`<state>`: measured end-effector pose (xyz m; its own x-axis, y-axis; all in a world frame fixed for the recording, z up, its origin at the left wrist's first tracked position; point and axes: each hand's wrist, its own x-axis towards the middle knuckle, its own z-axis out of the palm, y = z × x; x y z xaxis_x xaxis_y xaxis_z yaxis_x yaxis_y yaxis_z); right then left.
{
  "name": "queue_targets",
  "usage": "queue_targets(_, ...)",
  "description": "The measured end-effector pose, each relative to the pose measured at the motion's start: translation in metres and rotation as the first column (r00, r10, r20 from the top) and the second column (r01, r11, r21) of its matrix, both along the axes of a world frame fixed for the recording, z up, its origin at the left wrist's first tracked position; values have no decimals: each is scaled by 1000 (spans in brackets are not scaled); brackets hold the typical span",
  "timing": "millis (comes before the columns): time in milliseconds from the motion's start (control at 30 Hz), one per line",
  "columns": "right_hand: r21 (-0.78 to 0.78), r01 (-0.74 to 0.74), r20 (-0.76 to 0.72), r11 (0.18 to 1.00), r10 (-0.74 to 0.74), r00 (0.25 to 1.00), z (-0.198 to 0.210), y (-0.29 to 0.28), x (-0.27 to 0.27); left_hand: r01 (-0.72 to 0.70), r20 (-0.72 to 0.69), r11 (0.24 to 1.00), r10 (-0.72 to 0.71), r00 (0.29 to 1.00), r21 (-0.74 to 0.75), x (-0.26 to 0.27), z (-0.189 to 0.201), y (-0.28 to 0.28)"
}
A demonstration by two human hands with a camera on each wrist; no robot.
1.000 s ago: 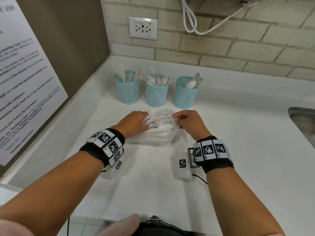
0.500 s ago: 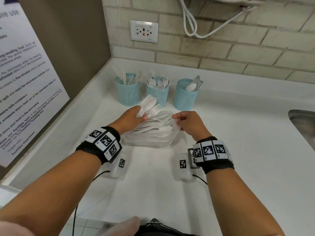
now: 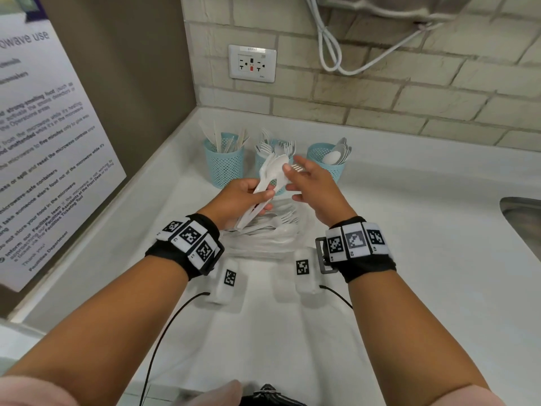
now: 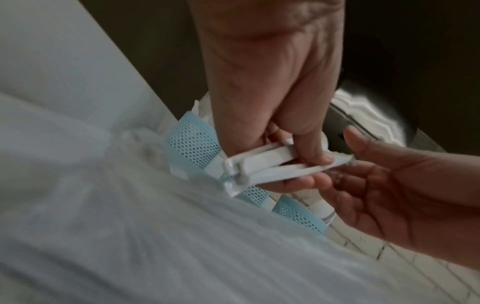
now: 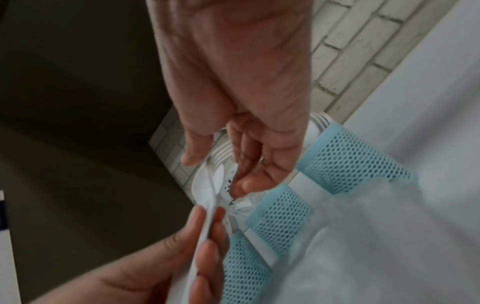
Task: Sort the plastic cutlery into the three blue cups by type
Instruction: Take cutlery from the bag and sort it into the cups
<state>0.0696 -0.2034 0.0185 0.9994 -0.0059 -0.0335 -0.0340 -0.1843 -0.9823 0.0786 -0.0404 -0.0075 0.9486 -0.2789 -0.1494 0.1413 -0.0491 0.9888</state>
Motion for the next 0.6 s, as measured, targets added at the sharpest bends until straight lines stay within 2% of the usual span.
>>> queue_targets(167,105,5,-21,995,-3,1000,-6,5,14,24,-94,992,-36,995,-125,-6,2,-4)
queue_targets(333,262,57,-105,963,-30,994,-11,3,16,41,-148,986,-66,987,-161,-7,-2,2)
queue_targets(467,256,65,-116,964,-36,993,-12,4,16,19,-168,990,-43,985,-141,-7,-4,4)
queue_targets(600,187,82,-139,979,-57,989,-11,5,19,-118,-135,992,111,985,-46,-7,-5,2)
